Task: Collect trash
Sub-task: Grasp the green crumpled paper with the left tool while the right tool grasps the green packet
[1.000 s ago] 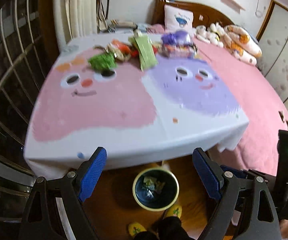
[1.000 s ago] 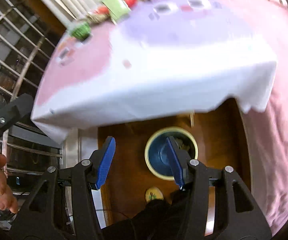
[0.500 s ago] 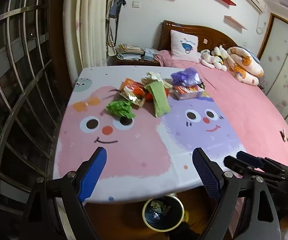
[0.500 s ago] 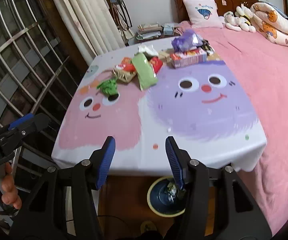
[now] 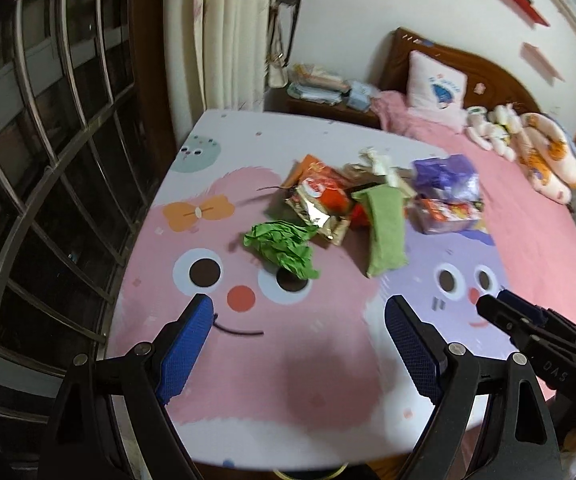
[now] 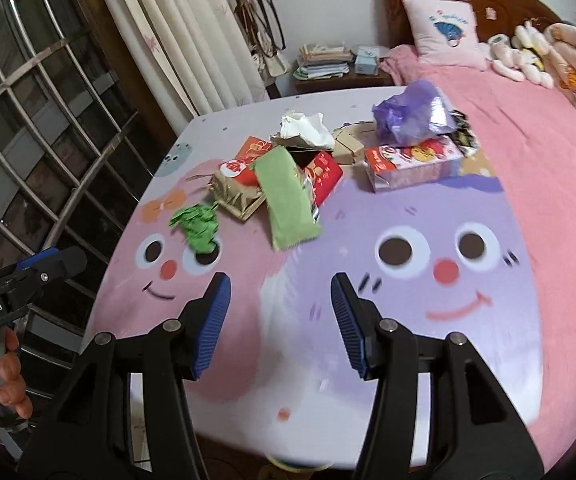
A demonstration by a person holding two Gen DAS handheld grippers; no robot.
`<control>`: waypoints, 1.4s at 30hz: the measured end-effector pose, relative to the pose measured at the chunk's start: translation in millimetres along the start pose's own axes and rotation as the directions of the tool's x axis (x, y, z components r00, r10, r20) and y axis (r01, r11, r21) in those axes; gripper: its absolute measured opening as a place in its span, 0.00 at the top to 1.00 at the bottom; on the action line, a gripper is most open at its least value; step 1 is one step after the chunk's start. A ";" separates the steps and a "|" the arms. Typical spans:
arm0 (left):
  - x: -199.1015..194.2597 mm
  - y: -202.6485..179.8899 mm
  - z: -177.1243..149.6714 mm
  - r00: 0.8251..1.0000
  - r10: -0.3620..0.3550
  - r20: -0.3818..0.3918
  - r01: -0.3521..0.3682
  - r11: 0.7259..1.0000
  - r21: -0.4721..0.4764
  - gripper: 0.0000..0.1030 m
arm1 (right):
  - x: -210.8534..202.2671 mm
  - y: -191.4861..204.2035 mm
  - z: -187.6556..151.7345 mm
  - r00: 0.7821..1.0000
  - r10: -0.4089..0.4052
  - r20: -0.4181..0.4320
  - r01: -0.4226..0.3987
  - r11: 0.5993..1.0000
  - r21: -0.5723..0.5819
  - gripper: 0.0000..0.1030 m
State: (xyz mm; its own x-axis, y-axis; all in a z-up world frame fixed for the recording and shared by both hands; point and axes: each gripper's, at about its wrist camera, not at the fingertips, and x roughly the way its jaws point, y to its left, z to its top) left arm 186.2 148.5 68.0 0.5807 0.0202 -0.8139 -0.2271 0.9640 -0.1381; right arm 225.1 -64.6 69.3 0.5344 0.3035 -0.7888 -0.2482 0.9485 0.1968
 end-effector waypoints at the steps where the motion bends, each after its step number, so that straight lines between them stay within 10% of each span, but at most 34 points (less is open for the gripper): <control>1: 14.4 -0.1 6.2 1.000 0.013 -0.013 -0.013 1.000 -0.010 0.14 | 12.8 -4.7 7.0 1.000 0.007 -0.010 -0.007 1.000 -0.004 0.52; 20: 228.2 0.8 60.3 0.962 0.088 -0.260 -0.138 0.974 -0.181 0.24 | 196.5 -10.3 80.7 0.981 0.118 -0.153 -0.155 0.954 -0.257 0.53; 30: 264.1 0.5 60.4 0.950 0.097 -0.298 -0.163 0.965 -0.206 0.44 | 201.5 -10.2 68.2 0.955 0.201 -0.217 -0.259 0.924 -0.280 0.91; 42: 233.8 -29.0 48.4 0.960 0.116 -0.253 -0.158 0.975 -0.155 0.56 | 152.9 -33.1 67.1 0.943 0.267 -0.201 -0.299 0.942 -0.151 0.95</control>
State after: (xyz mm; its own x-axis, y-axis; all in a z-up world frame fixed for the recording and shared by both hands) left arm 366.3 138.1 -91.0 0.3332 0.0639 -0.9407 -0.4344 0.8959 -0.0930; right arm 369.2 -43.5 -18.8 0.2750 0.5209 -0.8081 -0.5153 0.7895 0.3335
